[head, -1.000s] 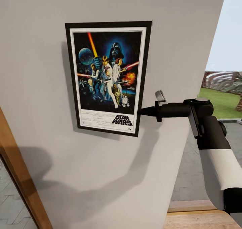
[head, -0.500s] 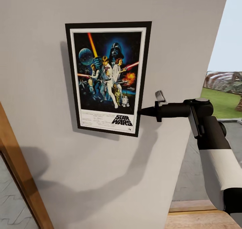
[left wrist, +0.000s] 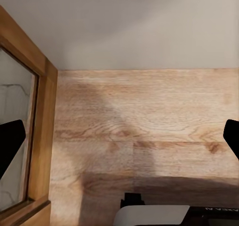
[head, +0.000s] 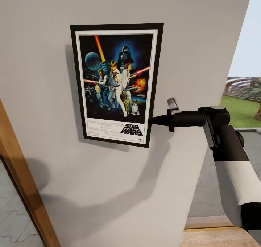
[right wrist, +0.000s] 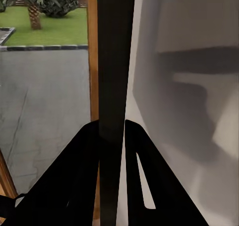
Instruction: Pick up the poster from the kitchen countertop and hang it on one of the wall nails in the kitchen.
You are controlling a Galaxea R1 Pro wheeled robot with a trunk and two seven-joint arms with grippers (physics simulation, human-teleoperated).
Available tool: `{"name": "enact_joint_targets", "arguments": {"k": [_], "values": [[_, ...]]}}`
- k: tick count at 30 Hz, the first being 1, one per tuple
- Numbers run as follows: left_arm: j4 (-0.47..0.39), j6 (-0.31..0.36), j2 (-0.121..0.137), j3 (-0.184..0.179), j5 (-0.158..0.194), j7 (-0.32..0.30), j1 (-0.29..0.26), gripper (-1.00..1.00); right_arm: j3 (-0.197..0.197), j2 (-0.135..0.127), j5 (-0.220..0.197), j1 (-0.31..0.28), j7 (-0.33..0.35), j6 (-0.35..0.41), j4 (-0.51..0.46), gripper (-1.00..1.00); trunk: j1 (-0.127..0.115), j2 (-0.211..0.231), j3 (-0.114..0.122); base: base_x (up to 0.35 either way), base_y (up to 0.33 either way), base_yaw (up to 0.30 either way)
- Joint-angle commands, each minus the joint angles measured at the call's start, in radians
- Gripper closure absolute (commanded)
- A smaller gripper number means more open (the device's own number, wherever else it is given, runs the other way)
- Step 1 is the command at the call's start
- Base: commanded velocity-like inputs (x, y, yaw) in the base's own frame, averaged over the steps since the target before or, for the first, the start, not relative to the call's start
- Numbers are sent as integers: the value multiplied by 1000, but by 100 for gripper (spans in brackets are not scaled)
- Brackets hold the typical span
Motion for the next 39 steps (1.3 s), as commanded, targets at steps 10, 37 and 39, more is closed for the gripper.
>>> {"name": "enact_joint_targets", "arguments": {"k": [10, 37, 39], "values": [[-1, -2, 0, 2, 0, -4, 1, -100, 1, 0, 1, 0, 5, 13, 1, 100, 0, -1, 0, 0, 106, 0], [-1, 0, 0, 2, -1, -3, 1, -100, 1, 0, 1, 0, 5, 14, 0, 100, 0, -1, 0, 28, 8, 0], [-1, -1, 0, 2, -1, -3, 1, -100, 1, 0, 1, 0, 5, 14, 0, 100, 0, -1, 0, 84, 0, 0]]}}
